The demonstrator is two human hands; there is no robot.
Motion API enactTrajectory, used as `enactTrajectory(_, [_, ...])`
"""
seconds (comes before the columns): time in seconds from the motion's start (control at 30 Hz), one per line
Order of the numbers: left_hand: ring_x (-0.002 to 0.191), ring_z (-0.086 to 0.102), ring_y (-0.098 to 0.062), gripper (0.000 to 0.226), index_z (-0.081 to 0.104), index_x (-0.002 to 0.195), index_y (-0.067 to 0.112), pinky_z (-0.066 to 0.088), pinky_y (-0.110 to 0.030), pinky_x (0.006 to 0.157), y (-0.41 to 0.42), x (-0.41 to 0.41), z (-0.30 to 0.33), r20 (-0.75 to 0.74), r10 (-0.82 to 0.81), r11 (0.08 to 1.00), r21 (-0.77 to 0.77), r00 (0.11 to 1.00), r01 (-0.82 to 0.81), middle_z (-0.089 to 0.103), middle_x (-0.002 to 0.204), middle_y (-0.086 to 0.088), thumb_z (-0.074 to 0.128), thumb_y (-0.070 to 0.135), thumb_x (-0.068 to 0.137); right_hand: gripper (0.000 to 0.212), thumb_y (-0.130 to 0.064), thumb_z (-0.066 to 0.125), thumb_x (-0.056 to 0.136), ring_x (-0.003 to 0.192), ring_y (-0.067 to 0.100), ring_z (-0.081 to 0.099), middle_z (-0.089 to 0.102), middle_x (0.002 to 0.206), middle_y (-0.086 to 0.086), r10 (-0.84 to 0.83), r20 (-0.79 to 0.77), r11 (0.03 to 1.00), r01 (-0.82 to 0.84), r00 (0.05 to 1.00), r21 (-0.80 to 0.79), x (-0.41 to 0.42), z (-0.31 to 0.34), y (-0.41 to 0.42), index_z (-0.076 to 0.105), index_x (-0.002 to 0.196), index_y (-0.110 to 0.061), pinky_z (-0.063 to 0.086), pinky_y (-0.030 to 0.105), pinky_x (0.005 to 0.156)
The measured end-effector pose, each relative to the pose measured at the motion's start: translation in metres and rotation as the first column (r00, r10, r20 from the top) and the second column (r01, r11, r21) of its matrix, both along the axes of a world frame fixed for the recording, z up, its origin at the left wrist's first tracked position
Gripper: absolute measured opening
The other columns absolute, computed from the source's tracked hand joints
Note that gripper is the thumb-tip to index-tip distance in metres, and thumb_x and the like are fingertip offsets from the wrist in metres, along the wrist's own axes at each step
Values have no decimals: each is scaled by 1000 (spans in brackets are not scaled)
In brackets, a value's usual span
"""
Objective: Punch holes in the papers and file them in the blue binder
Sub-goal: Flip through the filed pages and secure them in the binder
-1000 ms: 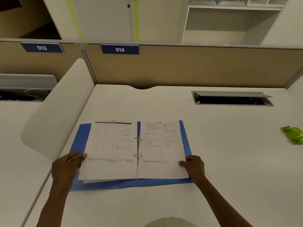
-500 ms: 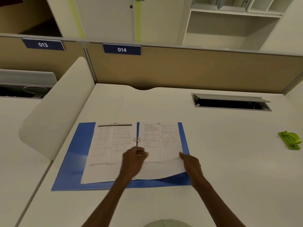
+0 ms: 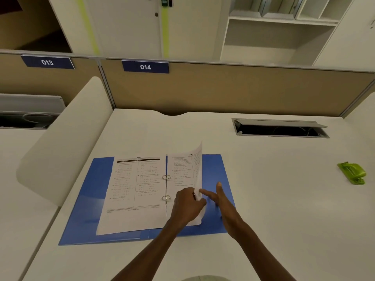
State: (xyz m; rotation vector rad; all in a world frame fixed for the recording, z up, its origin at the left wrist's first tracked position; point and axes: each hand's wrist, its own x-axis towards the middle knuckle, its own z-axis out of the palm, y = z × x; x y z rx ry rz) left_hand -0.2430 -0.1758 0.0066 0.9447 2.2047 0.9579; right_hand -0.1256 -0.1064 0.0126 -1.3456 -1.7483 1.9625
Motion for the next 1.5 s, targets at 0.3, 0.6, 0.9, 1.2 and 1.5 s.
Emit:
enactTrajectory(0.3, [72,61,-16,11,68,76,21,47,-26,61,-43,-48,43,195,392,886,184,899,-426,65,75,8,66,22,87,47,-53,34,97,115,7,46,52,116,-15,-46,72,988,35,996,154,6,-10,2,65,116,-22,33,34,106])
enactTrajectory(0.6, [63,52,-23,28,59,66,9,39,-30,59,-169,-129,14,41,696,713,87,717,-696,59,67,-7,63,25,89,40,-37,58,92,110,16,60,65,120,1,41,337,876,-196,941,440,13,-28,14,61,124,-14,37,19,87])
enactTrajectory(0.9, [60,59,-37,38,58,61,-5,44,-33,61,-185,-144,-24,-157,733,665,-43,662,-746,59,60,-19,53,19,90,41,-34,65,88,103,13,61,67,116,3,29,356,872,-198,934,449,18,-36,16,62,123,-12,38,17,84])
enactTrajectory(1.2, [83,62,-36,80,55,97,-5,51,-46,77,-154,-152,-17,-218,507,742,-381,834,-551,62,89,-23,67,68,67,40,-38,64,88,105,17,63,67,118,0,49,406,820,-269,912,505,18,-41,9,59,121,-15,40,19,83])
enactTrajectory(1.5, [93,63,-37,73,53,99,-3,53,-49,88,-142,-149,-11,-292,410,697,-511,864,-503,63,97,-23,76,58,66,46,-41,63,88,116,21,57,57,134,1,89,447,756,-352,890,552,21,-45,1,51,125,-17,46,31,96])
